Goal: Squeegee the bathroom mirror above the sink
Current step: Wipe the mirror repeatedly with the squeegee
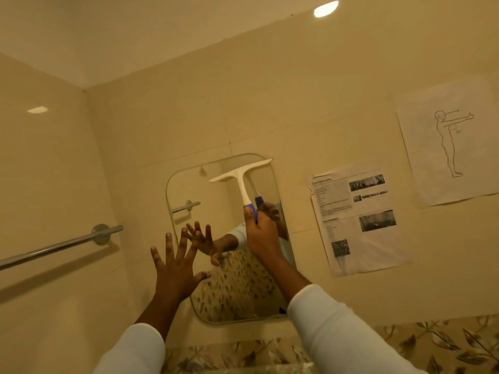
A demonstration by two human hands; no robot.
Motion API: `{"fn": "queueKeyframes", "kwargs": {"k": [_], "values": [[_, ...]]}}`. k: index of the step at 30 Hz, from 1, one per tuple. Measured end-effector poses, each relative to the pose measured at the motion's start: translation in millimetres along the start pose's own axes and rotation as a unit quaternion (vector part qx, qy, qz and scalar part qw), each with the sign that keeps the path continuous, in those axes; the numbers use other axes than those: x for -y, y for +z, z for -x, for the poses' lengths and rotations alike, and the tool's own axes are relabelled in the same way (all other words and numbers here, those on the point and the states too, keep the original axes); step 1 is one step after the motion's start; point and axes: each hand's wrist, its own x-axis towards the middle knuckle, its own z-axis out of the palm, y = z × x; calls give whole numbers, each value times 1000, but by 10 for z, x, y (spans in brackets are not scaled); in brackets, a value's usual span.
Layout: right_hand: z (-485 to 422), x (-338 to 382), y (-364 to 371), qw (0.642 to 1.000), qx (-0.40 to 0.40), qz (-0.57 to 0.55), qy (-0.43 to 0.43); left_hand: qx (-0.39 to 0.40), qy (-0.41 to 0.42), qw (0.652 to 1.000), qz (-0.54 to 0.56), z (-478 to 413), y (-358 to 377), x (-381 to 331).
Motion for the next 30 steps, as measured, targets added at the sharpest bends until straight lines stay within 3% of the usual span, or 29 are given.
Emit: {"fn": "queueKeyframes", "kwargs": {"k": [5,14,25,30], "values": [[-225,54,-58,999,-19,46,2,-4,1,1000,1,-25,-28,72],[244,-379,-177,1000,0,-17,21,-22,1,1000,3,-107,84,144],[1206,-1171,-329,990,3,7,144,-30,-7,999,10,-83,170,126],[1602,-1521,-419,984,-14,71,163,-22,-5,1000,10,-54,168,99]]}}
